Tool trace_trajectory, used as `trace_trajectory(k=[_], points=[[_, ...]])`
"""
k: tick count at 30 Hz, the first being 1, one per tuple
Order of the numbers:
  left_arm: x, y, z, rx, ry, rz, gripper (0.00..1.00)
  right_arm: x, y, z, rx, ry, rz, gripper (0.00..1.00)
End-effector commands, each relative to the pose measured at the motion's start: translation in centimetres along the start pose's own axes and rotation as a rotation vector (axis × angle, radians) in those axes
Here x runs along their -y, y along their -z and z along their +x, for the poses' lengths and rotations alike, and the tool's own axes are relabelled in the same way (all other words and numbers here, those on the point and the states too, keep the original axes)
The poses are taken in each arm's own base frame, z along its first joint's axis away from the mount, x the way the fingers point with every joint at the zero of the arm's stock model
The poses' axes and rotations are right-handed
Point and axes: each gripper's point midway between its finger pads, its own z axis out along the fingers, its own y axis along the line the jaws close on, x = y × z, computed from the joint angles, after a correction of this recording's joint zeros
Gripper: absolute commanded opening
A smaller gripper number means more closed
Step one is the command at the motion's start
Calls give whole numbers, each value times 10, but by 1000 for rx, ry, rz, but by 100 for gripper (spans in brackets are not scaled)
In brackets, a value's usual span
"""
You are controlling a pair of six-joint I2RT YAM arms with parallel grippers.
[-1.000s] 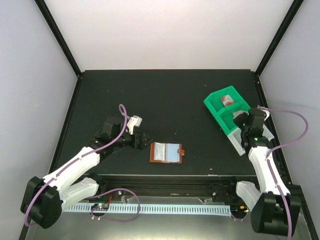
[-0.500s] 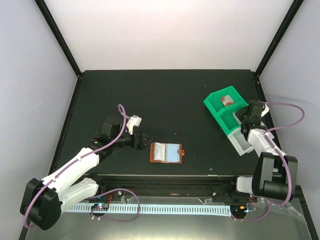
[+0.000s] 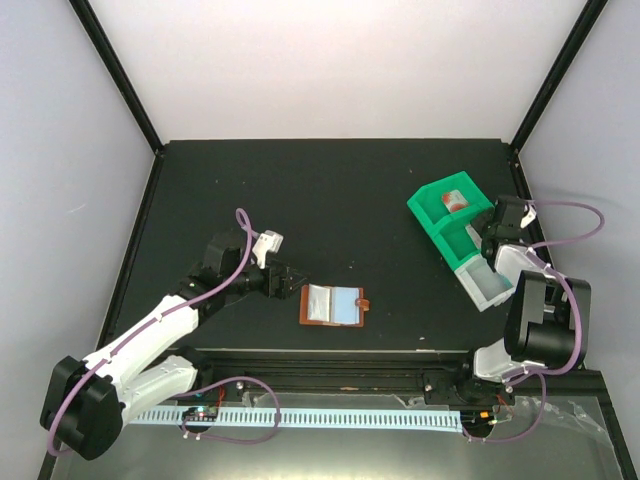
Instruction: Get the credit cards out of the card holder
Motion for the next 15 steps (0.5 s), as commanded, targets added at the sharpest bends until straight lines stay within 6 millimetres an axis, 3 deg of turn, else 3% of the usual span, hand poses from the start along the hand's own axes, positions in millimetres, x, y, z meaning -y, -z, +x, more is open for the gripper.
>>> trace_trajectory(k=[1,15], points=[[5,2,-3,11,-12,6,99,-5,-7,-13,39,-27,-12,1],[3,0,0,9,40,11,99,15,-9,-19,-6,-32,171,15]])
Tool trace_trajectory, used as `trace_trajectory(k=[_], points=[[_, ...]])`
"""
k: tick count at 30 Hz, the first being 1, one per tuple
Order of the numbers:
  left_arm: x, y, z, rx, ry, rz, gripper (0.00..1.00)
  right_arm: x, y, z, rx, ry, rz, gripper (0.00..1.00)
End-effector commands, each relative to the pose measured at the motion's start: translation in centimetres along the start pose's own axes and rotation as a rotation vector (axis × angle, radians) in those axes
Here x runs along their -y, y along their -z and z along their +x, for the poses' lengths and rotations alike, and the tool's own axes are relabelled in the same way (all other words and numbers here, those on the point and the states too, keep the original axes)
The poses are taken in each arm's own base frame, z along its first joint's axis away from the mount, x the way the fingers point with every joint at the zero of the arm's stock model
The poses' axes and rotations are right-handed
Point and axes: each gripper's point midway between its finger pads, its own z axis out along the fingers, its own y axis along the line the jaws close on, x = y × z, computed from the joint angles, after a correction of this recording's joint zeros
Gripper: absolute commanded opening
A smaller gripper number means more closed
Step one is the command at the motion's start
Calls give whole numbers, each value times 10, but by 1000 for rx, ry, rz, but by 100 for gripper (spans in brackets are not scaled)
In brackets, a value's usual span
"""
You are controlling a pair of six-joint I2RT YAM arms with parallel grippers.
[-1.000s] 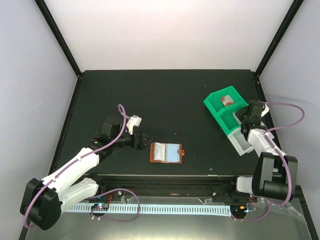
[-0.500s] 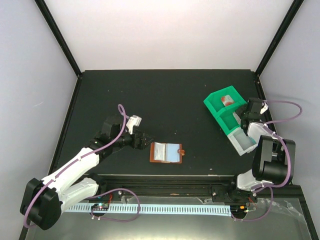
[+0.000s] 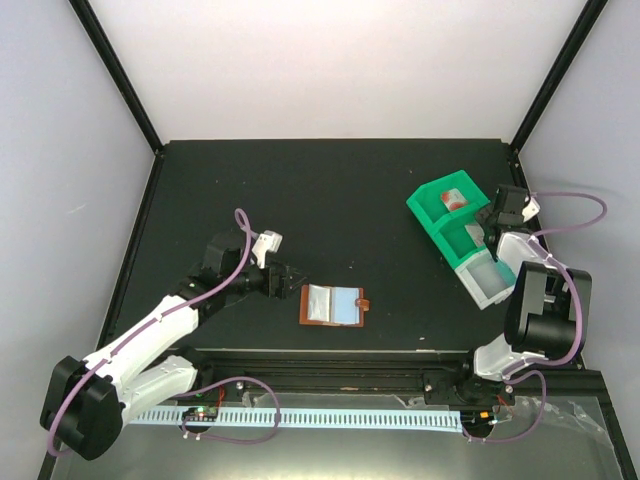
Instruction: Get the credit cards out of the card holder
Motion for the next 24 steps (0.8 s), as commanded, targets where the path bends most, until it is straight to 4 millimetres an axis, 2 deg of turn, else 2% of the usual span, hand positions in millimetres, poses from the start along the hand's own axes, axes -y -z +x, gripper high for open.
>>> trace_trajectory(k=[1,5,10,15,19,21,24], points=[[4,0,1,7,15,16,99,12,2,-10,9,-13,99,16],[1,1,1,9,28,-2,99,19,4,-11,12,-24,137,23],[-7,3,2,24,54,-45,99,14,9,-11,-20,-8,134,30],[-19,5,-2,21,58,-132,99,-20,25,-13,-64,21,-24,41],[-17,9,-12,25,54,-160,99,-35,43,-6,-104,81,-99,47],[-14,12,-18,38,48,-162,99,-50,55,6,-128,135,-147,49],[-10,19,-30,65,28,-185,99,-75,80,19,-147,225,-252,59]])
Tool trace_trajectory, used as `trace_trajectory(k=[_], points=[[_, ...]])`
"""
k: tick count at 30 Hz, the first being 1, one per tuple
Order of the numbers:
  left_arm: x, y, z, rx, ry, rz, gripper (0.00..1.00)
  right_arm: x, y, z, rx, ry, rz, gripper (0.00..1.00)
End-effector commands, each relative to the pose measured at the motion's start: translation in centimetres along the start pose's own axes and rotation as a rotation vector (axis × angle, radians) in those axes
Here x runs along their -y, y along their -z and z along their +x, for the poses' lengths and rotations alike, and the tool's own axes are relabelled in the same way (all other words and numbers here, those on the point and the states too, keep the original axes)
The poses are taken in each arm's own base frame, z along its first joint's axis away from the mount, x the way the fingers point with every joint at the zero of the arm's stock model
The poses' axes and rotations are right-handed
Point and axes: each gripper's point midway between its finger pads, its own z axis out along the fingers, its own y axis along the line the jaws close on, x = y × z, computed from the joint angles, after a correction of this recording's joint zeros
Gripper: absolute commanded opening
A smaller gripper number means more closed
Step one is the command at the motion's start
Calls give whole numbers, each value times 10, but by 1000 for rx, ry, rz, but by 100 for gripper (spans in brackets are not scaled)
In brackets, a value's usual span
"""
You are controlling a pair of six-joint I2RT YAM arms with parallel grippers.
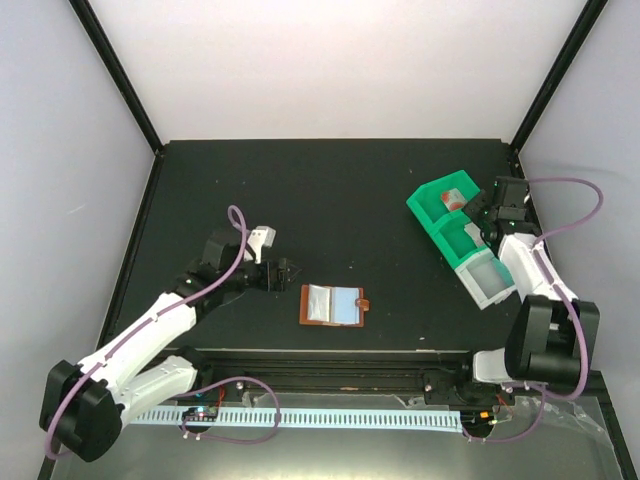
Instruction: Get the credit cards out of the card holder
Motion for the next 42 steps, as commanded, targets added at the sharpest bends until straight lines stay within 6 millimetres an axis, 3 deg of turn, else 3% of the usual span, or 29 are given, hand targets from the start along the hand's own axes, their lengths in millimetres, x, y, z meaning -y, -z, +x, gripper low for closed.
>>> trace_trajectory(k=[1,4,7,11,15,20,27,32,42], points=[[11,16,-31,72,-49,-46,99,-51,34,18,-48,161,-176,62],[10,27,-44,108,-64,-103,99,-80,58,33,-69,262,-282,72],[2,36,-52,132,-38,-183,99,-104,81,55,-106,325,-382,99],[2,46,-59,153,-5,-217,99,-124,115,76,-113,398,-479,100],[15,57,-71,190,-1,-192,99,-133,147,95,-141,441,-614,100],[39,80,-83,263,-70,-123,99,-129,179,108,-161,508,-723,100],[46,110,-79,349,-72,-112,99,-123,216,125,-184,535,-855,100],[42,111,-68,355,-51,-101,99,-117,224,131,-184,517,-888,100],[35,93,-56,310,1,-67,99,-106,209,146,-241,504,-854,100]])
